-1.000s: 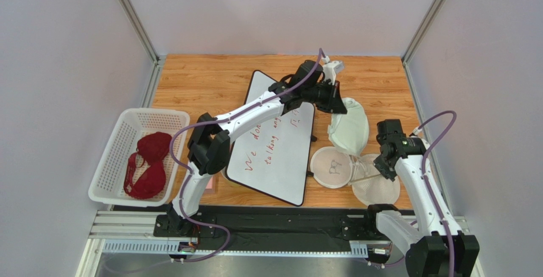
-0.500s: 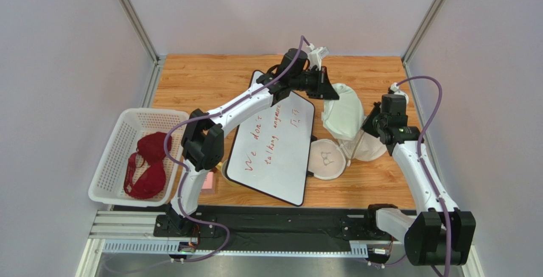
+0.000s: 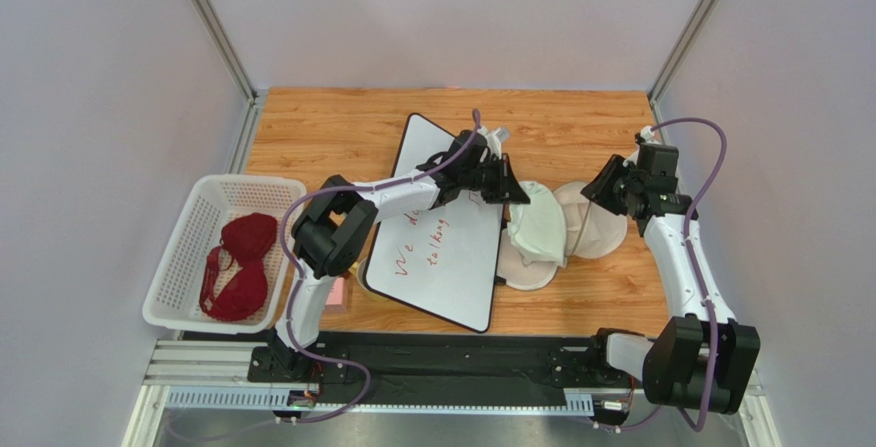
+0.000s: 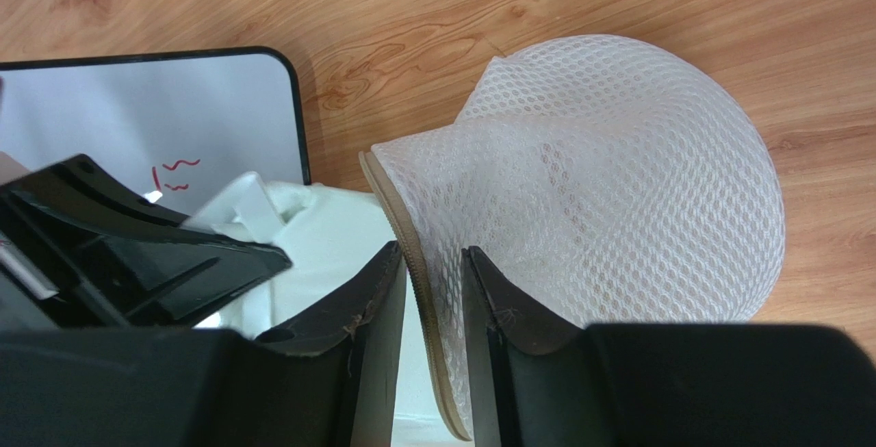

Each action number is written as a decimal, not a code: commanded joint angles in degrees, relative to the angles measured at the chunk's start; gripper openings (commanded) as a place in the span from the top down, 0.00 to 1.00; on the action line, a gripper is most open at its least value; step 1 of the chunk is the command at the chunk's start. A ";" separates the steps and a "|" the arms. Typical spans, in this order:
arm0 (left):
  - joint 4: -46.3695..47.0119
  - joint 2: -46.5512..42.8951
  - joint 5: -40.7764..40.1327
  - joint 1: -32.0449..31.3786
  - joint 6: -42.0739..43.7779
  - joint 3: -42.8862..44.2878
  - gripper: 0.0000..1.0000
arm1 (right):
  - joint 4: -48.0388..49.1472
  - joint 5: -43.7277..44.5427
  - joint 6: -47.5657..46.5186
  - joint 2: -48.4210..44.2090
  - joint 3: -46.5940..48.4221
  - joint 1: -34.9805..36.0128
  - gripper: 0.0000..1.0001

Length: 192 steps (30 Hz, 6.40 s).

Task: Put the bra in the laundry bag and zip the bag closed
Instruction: Place the bra in the laundry bag.

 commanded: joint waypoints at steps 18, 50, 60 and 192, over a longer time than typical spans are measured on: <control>9.52 10.37 6.14 -5.80 -6.19 13.86 1.00 | -8.43 0.16 -0.33 3.66 6.30 -0.34 1.00; -14.10 13.65 -6.41 -8.00 19.72 25.74 0.41 | -12.56 1.74 -2.71 1.74 8.59 -0.16 0.90; -17.71 3.43 -8.27 -7.92 24.83 19.93 0.11 | -13.35 0.77 -2.88 -1.78 6.22 -0.16 0.91; -18.15 3.08 7.55 -11.52 5.33 18.52 0.99 | 30.54 -2.84 15.06 9.66 -18.30 4.68 0.76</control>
